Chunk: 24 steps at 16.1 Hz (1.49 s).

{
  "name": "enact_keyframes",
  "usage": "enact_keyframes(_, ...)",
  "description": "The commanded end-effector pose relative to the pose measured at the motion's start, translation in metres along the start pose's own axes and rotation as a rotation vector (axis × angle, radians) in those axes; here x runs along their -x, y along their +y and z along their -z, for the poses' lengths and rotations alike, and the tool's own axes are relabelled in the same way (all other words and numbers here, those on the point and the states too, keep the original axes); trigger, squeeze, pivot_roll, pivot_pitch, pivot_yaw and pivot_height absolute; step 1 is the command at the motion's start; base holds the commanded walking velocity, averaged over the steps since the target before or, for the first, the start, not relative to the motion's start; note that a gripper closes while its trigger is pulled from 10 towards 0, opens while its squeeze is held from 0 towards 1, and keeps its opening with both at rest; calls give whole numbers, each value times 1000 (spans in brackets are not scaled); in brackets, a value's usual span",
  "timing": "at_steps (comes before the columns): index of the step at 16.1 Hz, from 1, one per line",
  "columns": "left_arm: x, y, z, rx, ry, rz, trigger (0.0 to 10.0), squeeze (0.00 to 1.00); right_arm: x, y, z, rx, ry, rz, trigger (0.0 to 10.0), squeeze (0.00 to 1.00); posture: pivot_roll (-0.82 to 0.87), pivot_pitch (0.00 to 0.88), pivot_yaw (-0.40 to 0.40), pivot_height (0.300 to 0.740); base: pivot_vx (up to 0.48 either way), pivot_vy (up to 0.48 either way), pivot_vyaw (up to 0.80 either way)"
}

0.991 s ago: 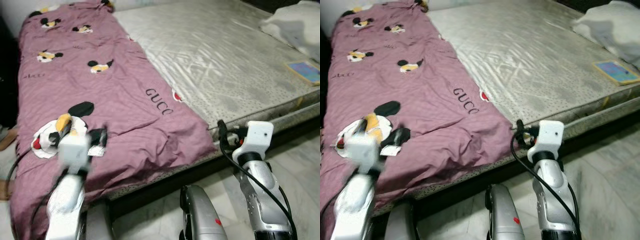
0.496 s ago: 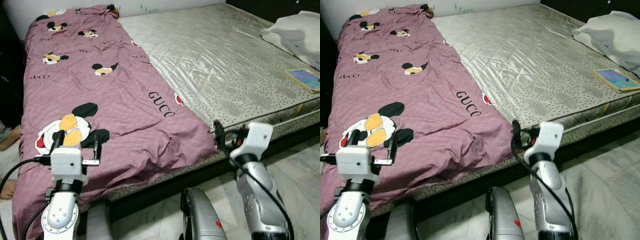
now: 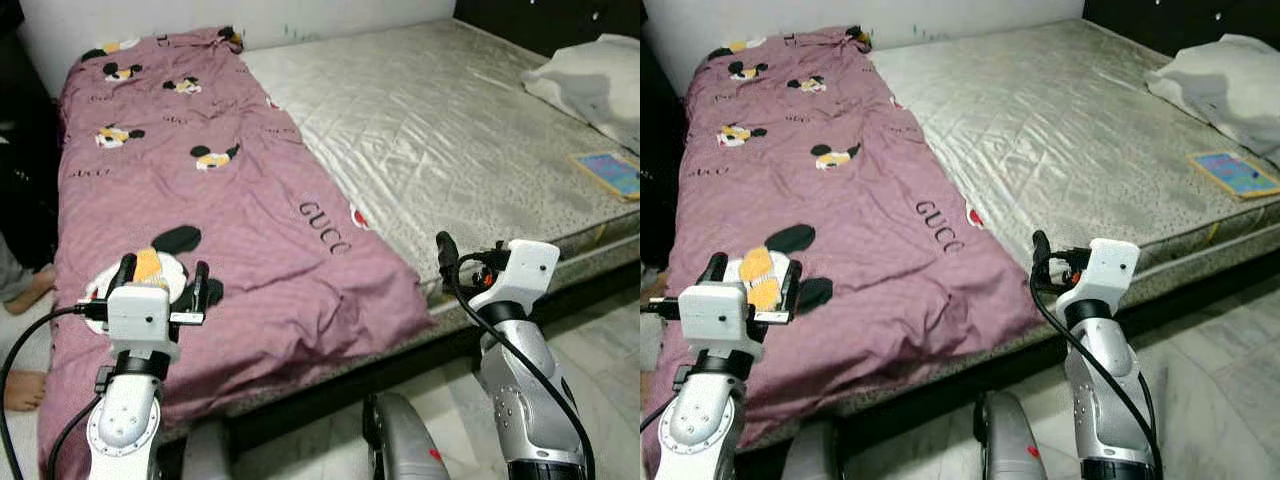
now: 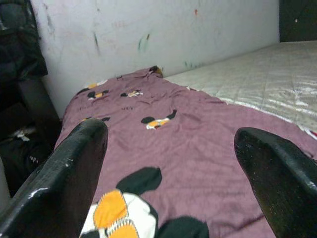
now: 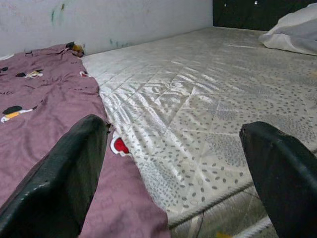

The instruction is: Clean up the room

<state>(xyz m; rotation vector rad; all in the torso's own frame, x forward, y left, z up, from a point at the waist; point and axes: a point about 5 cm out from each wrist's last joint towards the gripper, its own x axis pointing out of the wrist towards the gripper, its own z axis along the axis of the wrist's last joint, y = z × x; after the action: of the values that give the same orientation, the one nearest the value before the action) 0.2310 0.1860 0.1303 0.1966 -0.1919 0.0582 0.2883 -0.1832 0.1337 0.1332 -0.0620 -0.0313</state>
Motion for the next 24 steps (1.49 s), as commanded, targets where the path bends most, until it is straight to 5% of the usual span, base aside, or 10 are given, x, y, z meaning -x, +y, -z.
enact_keyframes(1, -2, 1, -2, -3, -2, 1, 10000, 0, -3, 0, -5, 1, -21, 1, 10000, 0, -75, 0, 17, 623, 0, 0, 0)
enact_keyframes(12, -9, -3, -4, -9, -11, 30, 10000, 0, -5, -2, -7, 12, -35, -1, 10000, 0, -84, 0, 23, 740, 0, 0, 0)
enact_keyframes(24, -14, -1, 7, -70, 47, -35, 10000, 0, -1, -4, 7, 84, -6, -9, 10000, 0, -73, 0, 25, 740, 0, 0, 0)
